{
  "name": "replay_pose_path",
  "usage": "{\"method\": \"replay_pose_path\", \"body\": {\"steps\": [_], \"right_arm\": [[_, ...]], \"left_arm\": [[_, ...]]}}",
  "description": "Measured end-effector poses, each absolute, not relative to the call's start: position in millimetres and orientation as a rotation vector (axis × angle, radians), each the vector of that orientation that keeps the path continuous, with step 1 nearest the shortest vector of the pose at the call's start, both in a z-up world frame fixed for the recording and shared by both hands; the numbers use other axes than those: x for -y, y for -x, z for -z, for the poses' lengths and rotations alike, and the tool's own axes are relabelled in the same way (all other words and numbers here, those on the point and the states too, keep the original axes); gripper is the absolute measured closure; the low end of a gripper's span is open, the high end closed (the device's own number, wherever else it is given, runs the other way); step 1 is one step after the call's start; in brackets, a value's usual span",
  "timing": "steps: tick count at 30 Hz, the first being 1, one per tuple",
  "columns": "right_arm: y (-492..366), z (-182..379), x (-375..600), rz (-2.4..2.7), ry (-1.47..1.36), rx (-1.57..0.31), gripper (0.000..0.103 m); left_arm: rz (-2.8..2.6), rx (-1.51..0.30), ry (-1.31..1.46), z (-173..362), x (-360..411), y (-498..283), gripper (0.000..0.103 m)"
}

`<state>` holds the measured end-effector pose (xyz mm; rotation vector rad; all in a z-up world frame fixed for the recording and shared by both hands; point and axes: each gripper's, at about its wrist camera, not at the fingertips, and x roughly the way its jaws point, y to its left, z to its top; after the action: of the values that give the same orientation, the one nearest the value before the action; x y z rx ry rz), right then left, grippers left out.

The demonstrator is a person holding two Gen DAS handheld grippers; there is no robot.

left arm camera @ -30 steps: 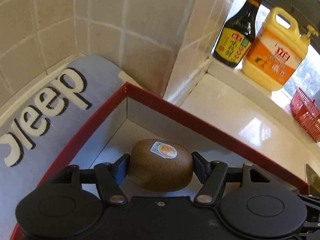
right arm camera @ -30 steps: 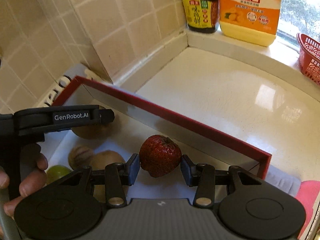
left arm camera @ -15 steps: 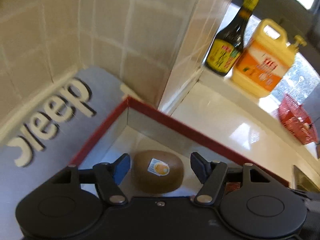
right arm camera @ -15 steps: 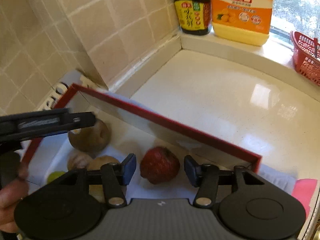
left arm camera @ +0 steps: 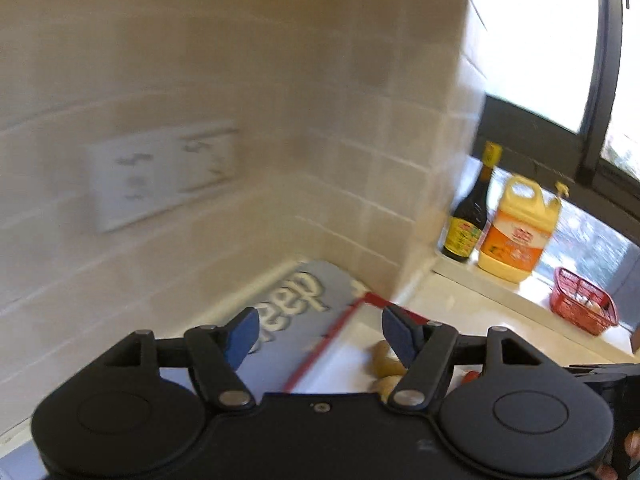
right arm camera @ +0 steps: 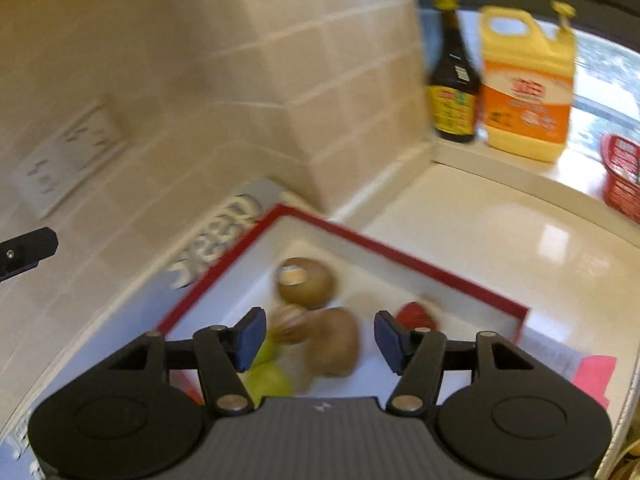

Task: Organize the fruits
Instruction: 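Place the kiwi and strawberry in the box and open both tools, then grasp a large orange with the left tool while the right tool grasps a tangerine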

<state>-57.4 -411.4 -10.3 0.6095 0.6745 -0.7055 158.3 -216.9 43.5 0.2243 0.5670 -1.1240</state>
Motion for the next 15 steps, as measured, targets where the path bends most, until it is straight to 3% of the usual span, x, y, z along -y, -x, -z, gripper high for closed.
{"method": "replay_pose_path", "body": {"steps": [7, 15], "right_arm": [[25.4, 2.5, 353.1, 0.541, -0.532, -0.728, 0.039], [-5.6, 38.7, 313.2, 0.437, -0.559, -0.869, 0.039]], "left_arm": [[1.0, -0.554, -0.219, -25.4, 125.7, -155.2, 0.022], [1.016, -0.725, -0.238, 46.6, 90.8, -152.7, 0.022]]}}
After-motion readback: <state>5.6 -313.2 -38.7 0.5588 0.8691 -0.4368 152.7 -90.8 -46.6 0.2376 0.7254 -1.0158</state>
